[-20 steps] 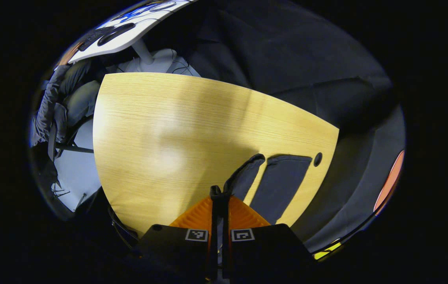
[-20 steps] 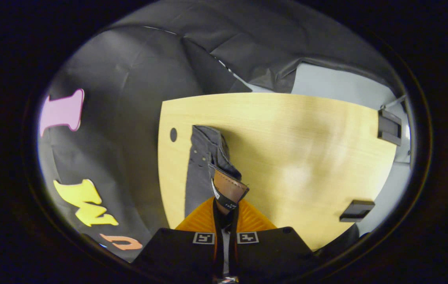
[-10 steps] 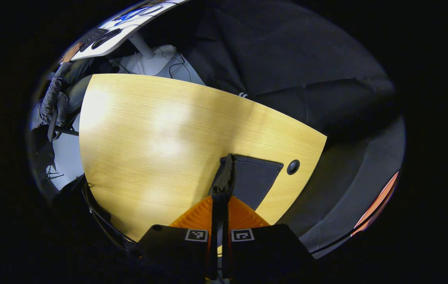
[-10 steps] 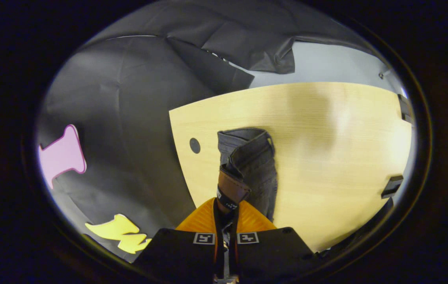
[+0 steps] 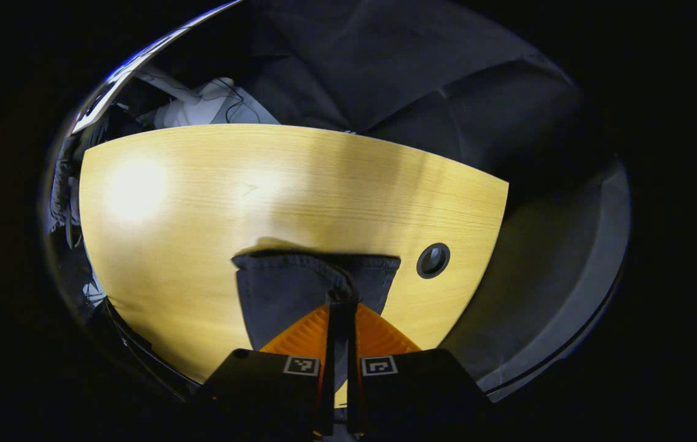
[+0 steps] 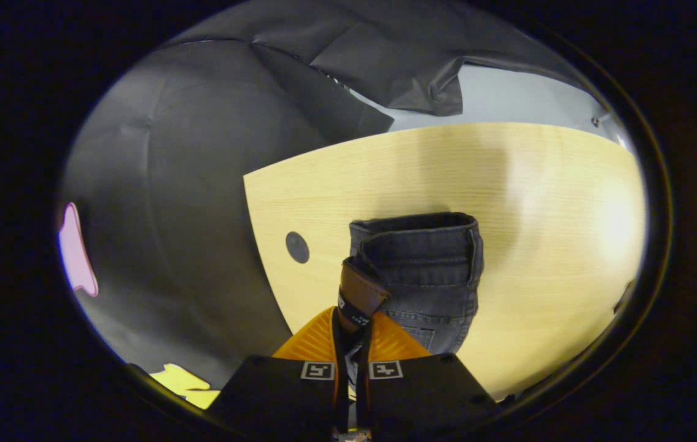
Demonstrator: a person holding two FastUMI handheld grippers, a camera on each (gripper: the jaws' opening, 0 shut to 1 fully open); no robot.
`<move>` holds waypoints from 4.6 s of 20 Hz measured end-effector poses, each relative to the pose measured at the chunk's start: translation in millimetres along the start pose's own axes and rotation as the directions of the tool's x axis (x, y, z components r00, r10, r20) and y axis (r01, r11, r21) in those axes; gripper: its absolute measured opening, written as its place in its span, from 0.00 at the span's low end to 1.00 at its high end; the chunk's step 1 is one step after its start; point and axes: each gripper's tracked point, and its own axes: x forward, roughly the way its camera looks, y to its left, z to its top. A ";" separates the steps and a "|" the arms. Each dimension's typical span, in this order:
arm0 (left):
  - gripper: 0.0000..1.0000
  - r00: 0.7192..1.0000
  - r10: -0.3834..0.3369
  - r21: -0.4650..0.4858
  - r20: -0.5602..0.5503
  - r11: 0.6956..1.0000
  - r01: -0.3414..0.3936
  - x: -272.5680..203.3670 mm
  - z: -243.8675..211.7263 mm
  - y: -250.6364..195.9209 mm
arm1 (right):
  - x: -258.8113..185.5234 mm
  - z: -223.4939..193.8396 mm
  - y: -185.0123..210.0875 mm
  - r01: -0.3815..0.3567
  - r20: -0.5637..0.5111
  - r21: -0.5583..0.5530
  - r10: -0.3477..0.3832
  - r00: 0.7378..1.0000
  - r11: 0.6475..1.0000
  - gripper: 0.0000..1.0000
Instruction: Grasp the waist and the cuffs of the jeans and fold them to make the two legs overlap; first hold the waist and fold one-third of the jeans toward the cuffs, then hold the cuffs and fold the remaining one-third in the same direction to finish folding.
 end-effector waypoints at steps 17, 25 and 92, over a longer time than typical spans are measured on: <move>0.76 0.990 -0.070 0.391 0.122 0.920 0.017 -58.6 0.0 -27.3 | -31.2 -11.3 32.5 -0.087 0.115 -0.245 0.118 0.986 0.966 0.84; 0.77 0.770 -0.598 0.943 0.221 0.331 -0.013 -202.3 -112.4 -35.9 | -139.3 -97.8 43.3 0.056 0.245 -0.884 0.360 0.900 0.463 0.96; 0.98 0.513 -0.759 0.914 0.400 0.370 -0.165 -215.7 -69.8 238.6 | 11.4 -374.8 14.8 0.010 -0.097 -0.964 0.383 0.918 -0.266 0.01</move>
